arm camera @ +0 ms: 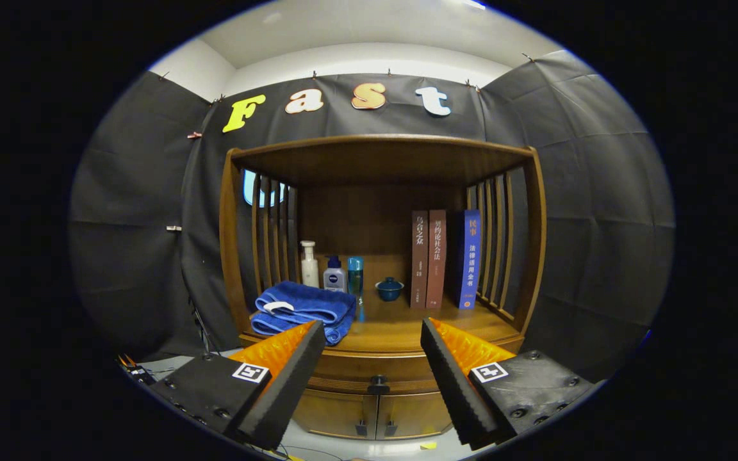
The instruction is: Pull open the drawer, take out the items inside it, and place them on the countertop above the cabinet.
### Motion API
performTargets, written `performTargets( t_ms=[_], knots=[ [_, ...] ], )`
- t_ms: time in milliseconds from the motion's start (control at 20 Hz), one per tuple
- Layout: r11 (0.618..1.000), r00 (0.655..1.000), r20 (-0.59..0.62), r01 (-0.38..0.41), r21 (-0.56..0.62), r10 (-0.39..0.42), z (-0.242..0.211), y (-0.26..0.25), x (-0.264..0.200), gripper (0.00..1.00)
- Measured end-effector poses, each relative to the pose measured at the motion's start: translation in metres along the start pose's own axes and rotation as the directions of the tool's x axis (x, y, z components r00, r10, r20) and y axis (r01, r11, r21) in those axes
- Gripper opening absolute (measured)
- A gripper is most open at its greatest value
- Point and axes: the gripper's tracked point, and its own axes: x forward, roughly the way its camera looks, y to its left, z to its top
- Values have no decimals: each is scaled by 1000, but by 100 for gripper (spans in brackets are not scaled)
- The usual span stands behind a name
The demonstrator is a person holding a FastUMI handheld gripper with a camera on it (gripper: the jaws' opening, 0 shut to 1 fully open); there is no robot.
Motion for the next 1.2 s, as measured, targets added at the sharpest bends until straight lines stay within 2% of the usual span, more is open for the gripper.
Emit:
performTargets(
  t_ms=[300,450,750,850,950,1000,1100,1200],
  knots=[
    [999,998,-57,18,41,-16,-72,-8,49,99],
    [997,992,-122,43,58,-36,-111,-13,69,99],
    [998,976,-215,41,37,-32,-169,-13,100,100],
    [999,969,-244,32,36,-22,-187,-12,105,95],
    [998,965,-260,37,41,-25,-197,-13,109,85],
    [998,961,-272,62,26,-53,-204,-19,111,74],
    [998,959,-280,52,22,-44,-209,-19,114,54],
    [999,952,-303,39,2,-36,-215,-18,116,54]
  ],
)
